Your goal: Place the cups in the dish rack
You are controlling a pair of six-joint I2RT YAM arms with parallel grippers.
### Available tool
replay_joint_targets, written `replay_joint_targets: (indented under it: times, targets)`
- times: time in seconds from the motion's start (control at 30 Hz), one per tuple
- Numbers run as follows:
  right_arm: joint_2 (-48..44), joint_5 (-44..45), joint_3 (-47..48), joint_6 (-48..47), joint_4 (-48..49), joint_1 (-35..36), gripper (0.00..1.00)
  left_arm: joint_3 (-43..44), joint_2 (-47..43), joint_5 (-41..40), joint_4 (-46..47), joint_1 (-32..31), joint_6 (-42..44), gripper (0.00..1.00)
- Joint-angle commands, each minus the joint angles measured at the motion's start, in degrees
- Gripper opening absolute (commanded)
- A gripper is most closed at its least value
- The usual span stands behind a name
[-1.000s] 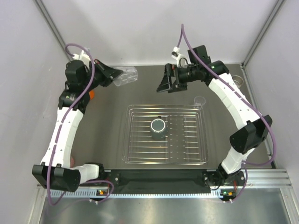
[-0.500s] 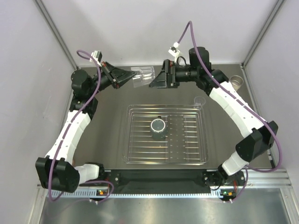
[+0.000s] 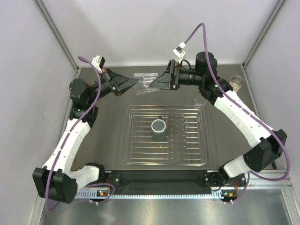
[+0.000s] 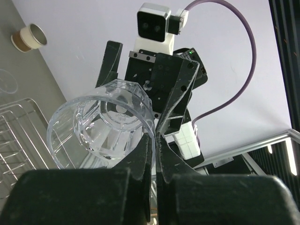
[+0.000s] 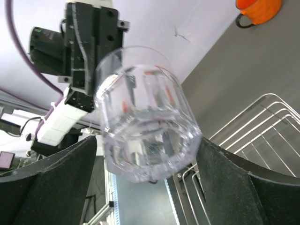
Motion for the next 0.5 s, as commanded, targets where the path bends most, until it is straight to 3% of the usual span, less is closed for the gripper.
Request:
replay_joint_targets:
  times: [0.0,0.13,0.2,0.23,0.3,0.33,0.4,0.43,0.47]
  targets:
    - [-3.49,-0.44,-1.15,2.56,7.46,1.93,0.84,-1.12,-2.05,0.82,6.07,-1.10,-1.64,0.00]
    - [-3.24,-0.70,-1.25,3.35,7.56,3.34,0.74,-1.56,-2.57,0.91,6.68,-1.63,-2.08,0.00]
    - [-3.15,-0.87,-1.07,3.53,7.38,4.13,0.54,-1.56,-2.75,1.08,6.68,-1.72,-2.17,0.00]
    - [-3.06,-0.70,-0.89,3.61,6.86,4.39,0.39,-1.56,-2.84,1.26,6.77,-1.72,-2.26,0.00]
    - [-3.41,-0.08,-1.07,3.35,5.98,4.48,0.21,-1.48,-3.10,1.78,6.68,-1.72,-2.17,0.00]
    - [-3.84,0.53,-1.24,3.35,5.28,4.48,0.05,-1.56,-3.19,2.13,6.42,-1.72,-2.00,0.00]
    - [-4.29,1.06,-1.07,2.65,3.87,4.48,0.00,-1.74,-3.63,3.27,4.23,-1.80,-1.56,0.00]
    - [-4.81,2.28,-0.63,2.21,2.82,4.48,0.00,-2.00,-4.15,3.63,2.92,-1.72,-0.34,0.03]
    - [-5.08,2.90,-0.54,0.73,0.37,4.48,0.00,-2.18,-5.20,3.98,1.60,-1.72,0.63,0.29]
